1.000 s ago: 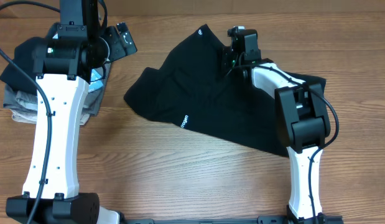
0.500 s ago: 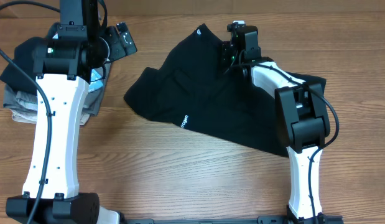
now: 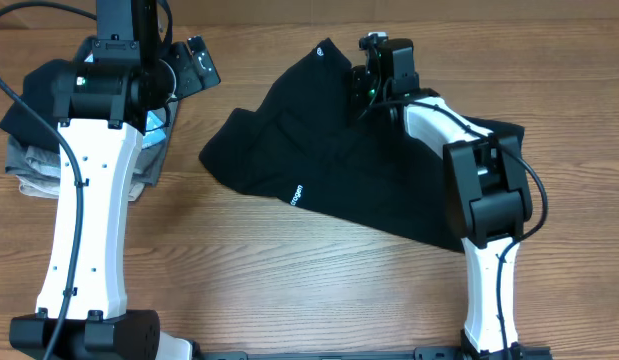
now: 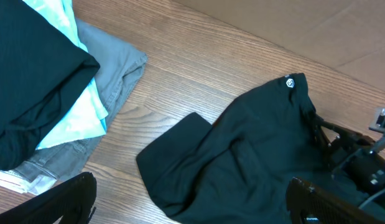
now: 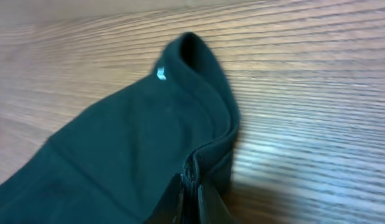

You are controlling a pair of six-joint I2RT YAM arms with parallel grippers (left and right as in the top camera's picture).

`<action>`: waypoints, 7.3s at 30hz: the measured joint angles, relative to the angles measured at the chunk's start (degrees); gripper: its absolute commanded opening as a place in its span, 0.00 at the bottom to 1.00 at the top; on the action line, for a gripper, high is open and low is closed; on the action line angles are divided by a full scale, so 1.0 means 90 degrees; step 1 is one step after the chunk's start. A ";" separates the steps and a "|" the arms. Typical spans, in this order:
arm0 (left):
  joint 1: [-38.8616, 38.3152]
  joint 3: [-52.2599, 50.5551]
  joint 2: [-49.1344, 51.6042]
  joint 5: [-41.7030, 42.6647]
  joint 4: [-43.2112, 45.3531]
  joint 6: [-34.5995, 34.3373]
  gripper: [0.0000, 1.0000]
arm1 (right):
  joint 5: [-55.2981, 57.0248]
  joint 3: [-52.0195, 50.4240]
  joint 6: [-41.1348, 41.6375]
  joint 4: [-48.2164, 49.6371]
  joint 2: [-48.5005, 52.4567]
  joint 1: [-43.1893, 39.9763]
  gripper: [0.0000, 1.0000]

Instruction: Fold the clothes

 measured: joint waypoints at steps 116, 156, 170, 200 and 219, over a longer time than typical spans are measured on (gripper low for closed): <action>0.0000 0.0000 0.0000 0.0000 0.0000 0.0002 1.00 | -0.0908 0.0163 0.4073 -0.2222 -0.0593 0.0712 0.08; 0.0000 0.0000 0.0000 0.0000 0.0002 0.0000 1.00 | -0.1025 0.0160 0.2885 -0.4002 -0.1333 0.2499 0.04; 0.0000 0.0000 0.0000 0.0000 0.0002 0.0000 1.00 | -0.0432 0.0160 0.2812 -0.4311 -0.1333 0.2764 0.04; 0.0000 0.0000 0.0000 0.0000 0.0002 0.0000 1.00 | -0.0223 0.0206 0.2528 -0.4872 -0.1362 0.2975 0.65; 0.0000 0.0000 0.0000 0.0000 0.0000 0.0000 1.00 | 0.0903 0.0971 0.1537 -0.6951 -0.2786 -0.2040 0.58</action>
